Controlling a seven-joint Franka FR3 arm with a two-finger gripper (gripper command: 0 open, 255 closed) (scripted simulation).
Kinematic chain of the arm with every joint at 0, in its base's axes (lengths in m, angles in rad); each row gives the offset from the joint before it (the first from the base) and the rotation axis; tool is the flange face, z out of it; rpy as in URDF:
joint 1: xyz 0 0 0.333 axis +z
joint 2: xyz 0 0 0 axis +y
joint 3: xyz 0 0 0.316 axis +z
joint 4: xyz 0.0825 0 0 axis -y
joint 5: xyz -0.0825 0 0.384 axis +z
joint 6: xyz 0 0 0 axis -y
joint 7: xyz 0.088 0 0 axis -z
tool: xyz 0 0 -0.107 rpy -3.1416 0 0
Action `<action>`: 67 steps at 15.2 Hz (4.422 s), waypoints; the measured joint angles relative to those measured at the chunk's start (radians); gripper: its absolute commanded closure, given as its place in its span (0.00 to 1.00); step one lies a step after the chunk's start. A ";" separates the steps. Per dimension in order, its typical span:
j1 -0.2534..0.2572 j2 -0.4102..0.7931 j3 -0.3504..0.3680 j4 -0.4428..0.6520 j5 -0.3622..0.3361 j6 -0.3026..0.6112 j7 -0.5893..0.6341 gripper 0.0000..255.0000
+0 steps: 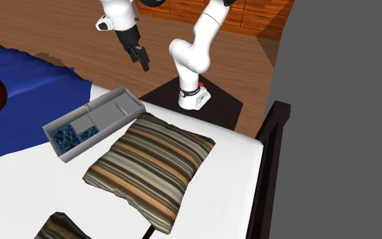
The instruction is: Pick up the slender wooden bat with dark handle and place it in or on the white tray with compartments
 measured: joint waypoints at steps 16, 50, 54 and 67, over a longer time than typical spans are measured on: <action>0.098 0.385 0.218 0.143 0.113 0.285 0.161 0.00; 0.342 1.592 0.577 1.342 -0.433 0.357 0.583 0.00; 0.337 1.596 0.579 1.284 -0.401 0.441 0.599 0.00; 0.339 1.589 0.561 1.257 -0.387 0.354 0.595 1.00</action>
